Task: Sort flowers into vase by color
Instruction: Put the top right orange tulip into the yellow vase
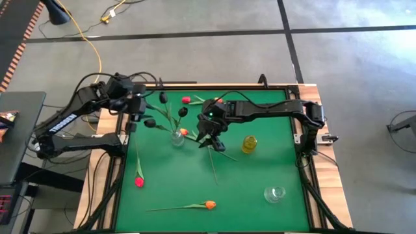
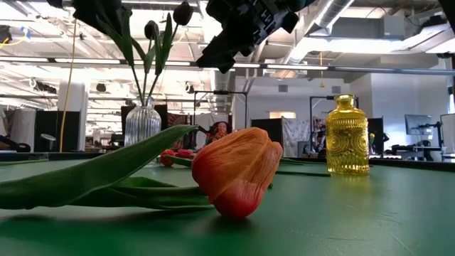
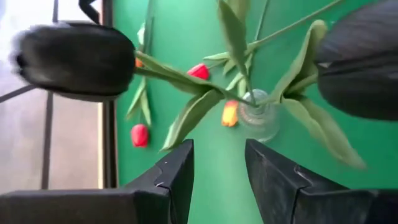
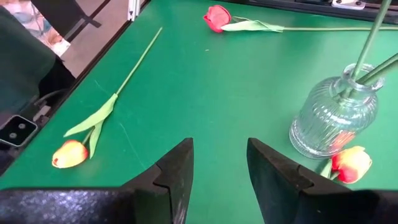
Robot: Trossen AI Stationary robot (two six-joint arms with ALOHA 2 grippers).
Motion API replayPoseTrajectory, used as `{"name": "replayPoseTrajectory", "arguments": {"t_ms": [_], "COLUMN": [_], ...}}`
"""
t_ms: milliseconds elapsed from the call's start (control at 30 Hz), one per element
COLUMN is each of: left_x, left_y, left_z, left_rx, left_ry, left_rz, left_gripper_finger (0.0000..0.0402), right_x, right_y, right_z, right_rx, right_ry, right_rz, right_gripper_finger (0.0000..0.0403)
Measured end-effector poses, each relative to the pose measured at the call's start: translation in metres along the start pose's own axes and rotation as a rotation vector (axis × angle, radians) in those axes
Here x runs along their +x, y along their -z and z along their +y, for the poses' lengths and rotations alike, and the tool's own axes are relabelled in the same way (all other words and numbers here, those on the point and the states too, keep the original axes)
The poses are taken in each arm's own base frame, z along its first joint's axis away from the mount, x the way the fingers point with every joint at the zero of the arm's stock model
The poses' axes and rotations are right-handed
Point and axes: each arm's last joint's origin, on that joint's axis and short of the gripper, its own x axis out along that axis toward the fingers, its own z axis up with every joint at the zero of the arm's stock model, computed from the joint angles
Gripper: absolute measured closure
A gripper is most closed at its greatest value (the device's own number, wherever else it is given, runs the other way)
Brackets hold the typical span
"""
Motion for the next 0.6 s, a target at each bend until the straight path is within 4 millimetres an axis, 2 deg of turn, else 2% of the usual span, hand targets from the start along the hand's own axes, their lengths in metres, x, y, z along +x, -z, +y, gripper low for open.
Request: {"name": "replayPoseTrajectory", "arguments": {"t_ms": [200, 333, 500, 600], "left_x": [-0.023, -0.035, -0.039, -0.040], "left_y": [-0.010, -0.018, -0.029, -0.033], "left_z": [0.002, 0.005, 0.012, 0.015], "left_rx": [-0.124, -0.266, -0.385, -0.406], "left_ry": [-0.044, -0.082, -0.092, -0.104], "left_rz": [-0.032, -0.099, -0.241, -0.292], "left_gripper_finger": [0.0270, 0.0270, 0.0270, 0.0270], "right_x": [-0.017, -0.030, -0.042, -0.040], "right_y": [-0.005, -0.008, -0.001, 0.004], "right_z": [-0.004, -0.007, -0.019, -0.021], "right_rx": [0.118, 0.390, 0.762, 0.876], "right_ry": [0.030, 0.101, 0.151, 0.217], "right_rz": [-0.030, -0.059, -0.058, -0.032], "right_gripper_finger": [0.0227, 0.0227, 0.0227, 0.0227]}}
